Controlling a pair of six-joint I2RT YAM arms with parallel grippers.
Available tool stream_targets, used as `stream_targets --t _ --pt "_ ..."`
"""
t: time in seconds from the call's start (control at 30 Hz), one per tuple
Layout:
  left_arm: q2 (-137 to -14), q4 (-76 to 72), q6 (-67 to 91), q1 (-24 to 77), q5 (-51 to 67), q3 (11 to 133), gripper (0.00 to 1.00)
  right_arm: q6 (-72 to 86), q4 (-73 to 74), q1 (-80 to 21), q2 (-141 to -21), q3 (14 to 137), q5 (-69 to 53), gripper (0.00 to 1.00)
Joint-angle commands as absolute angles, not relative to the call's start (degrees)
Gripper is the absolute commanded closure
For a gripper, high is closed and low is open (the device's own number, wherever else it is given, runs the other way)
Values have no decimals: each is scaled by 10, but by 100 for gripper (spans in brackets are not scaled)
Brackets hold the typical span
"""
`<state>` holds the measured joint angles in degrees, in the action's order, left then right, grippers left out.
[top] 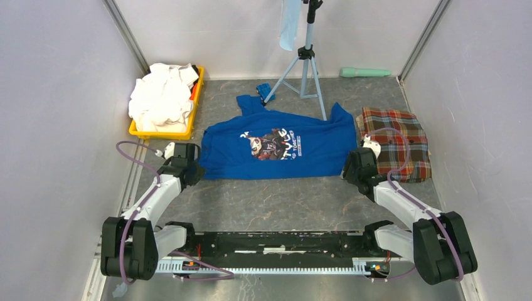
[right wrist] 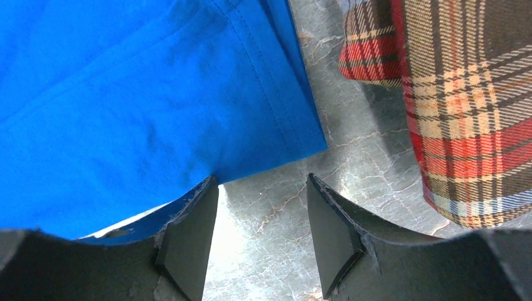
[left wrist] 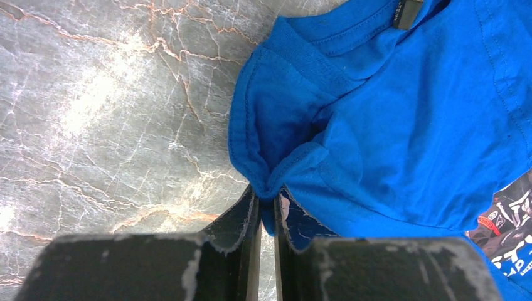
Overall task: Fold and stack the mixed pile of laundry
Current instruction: Fold the T-shirt.
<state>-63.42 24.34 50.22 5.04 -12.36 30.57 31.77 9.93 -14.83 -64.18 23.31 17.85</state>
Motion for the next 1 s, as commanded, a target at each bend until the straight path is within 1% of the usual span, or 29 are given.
stream_targets --t 0.0,0.17,0.37,0.5,0.67,0.77,0.83,0.87,0.97 --pt "-630 238 472 44 -140 304 84 332 72 -145 -622 229 196 40" --pt "-638 213 465 44 -120 290 85 330 54 -145 -629 225 183 41" --pt "-641 209 459 44 -117 285 88 318 28 -144 -618 222 152 41" --pt "-638 210 457 44 -119 286 89 330 20 -145 -614 221 166 41" --pt "-640 210 455 45 -117 286 89 359 31 -144 -656 227 205 42" --pt "-639 210 453 44 -116 287 89 366 26 -144 -687 226 207 43" --pt "-639 210 451 44 -116 286 89 366 17 -145 -703 223 206 46" --pt "-639 210 452 44 -118 285 89 365 13 -145 -709 222 205 49" --pt "-640 208 452 45 -119 283 90 360 20 -145 -721 223 206 65"
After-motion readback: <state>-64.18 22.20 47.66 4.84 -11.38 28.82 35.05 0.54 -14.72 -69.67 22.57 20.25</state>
